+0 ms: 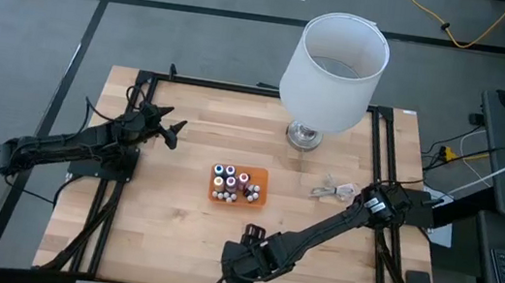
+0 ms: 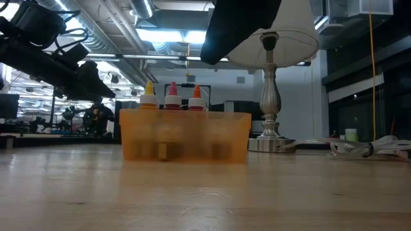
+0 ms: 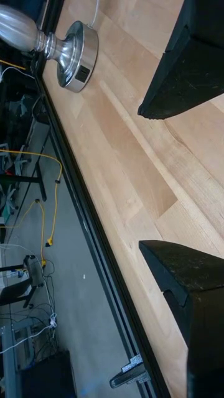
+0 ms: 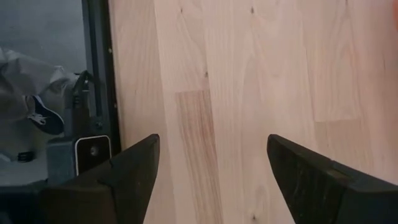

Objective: Pick & Place food coloring
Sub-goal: Return to Home Position

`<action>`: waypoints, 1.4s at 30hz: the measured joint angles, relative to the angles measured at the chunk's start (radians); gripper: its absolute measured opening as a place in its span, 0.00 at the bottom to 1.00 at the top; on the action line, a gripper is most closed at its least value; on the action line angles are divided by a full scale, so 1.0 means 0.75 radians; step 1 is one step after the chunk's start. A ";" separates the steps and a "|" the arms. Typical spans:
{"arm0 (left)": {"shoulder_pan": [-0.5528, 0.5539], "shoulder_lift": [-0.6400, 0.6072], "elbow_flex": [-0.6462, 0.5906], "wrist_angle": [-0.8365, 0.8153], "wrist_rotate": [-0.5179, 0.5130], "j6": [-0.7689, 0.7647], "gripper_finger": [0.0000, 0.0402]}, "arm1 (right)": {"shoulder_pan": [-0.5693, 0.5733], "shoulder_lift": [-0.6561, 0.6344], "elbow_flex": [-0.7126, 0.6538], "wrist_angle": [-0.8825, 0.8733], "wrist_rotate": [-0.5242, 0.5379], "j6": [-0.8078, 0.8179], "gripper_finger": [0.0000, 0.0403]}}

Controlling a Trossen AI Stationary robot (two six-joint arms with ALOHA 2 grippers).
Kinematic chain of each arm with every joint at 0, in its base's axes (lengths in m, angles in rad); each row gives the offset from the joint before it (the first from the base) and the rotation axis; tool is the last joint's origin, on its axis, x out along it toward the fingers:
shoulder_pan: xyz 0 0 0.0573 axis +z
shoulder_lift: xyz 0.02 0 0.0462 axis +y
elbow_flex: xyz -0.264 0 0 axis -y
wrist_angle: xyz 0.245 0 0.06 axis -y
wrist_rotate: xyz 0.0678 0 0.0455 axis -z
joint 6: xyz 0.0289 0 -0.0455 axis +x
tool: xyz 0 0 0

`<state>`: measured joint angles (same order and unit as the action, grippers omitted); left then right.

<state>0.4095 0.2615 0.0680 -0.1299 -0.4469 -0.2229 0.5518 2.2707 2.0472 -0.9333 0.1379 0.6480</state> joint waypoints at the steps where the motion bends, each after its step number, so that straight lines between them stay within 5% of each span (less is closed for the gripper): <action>1: 0.000 0.000 0.000 0.000 0.000 0.000 0.81 | 0.000 0.000 0.000 0.000 0.000 0.002 0.74; 42: 0.000 0.000 0.000 0.000 0.000 0.000 0.80 | -0.043 0.007 0.091 0.017 0.001 -0.001 0.74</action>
<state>0.4095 0.2615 0.0679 -0.1299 -0.4469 -0.2228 0.5194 2.2757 2.1151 -0.9207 0.1387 0.6472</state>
